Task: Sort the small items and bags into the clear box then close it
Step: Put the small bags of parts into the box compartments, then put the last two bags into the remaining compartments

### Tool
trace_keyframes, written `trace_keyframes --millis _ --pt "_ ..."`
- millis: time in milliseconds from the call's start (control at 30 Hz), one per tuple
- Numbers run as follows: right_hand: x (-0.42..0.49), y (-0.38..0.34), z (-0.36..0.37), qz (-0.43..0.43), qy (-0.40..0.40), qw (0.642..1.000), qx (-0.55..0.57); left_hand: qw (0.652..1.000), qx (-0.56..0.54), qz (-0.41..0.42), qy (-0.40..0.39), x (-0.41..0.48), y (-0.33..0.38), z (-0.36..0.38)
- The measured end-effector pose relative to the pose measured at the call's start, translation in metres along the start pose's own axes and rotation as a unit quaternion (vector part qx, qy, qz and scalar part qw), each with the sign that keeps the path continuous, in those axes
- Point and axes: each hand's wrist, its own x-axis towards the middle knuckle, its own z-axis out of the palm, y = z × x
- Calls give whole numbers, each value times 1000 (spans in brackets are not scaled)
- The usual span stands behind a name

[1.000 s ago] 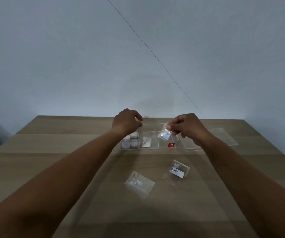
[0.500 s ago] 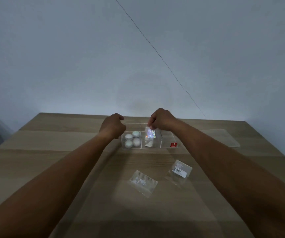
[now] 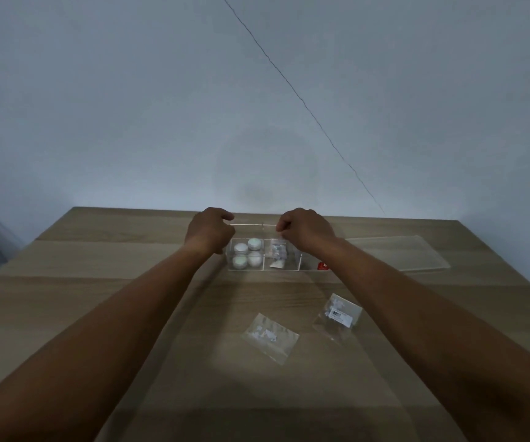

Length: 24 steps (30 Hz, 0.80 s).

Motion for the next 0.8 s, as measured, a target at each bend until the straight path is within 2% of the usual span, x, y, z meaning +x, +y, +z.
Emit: trace_keyframes --millis 167,300,367,433,500,600,700,800 --pt "-18 5 -12 -15 48 998 49 999 18 36 15 -8 3 0" --pt "-46 11 -26 -14 73 992 99 990 47 111 71 -32 11 -5" --pt "-61 16 -33 -2 72 990 117 983 32 167 69 -49 14 -9" --pt "-80 24 -39 23 53 992 114 978 31 207 5 -67 15 -14" --pt "-98 33 -43 53 21 994 98 965 61 221 -125 -85 14 -17" --pt "-123 46 -44 94 -32 993 68 926 126 197 -297 -107 10 -13" --pt "-140 52 -37 147 -69 986 40 905 169 173 -351 -117 7 -4" --pt "-150 54 -30 168 -77 982 24 910 174 171 -336 -120 6 0"
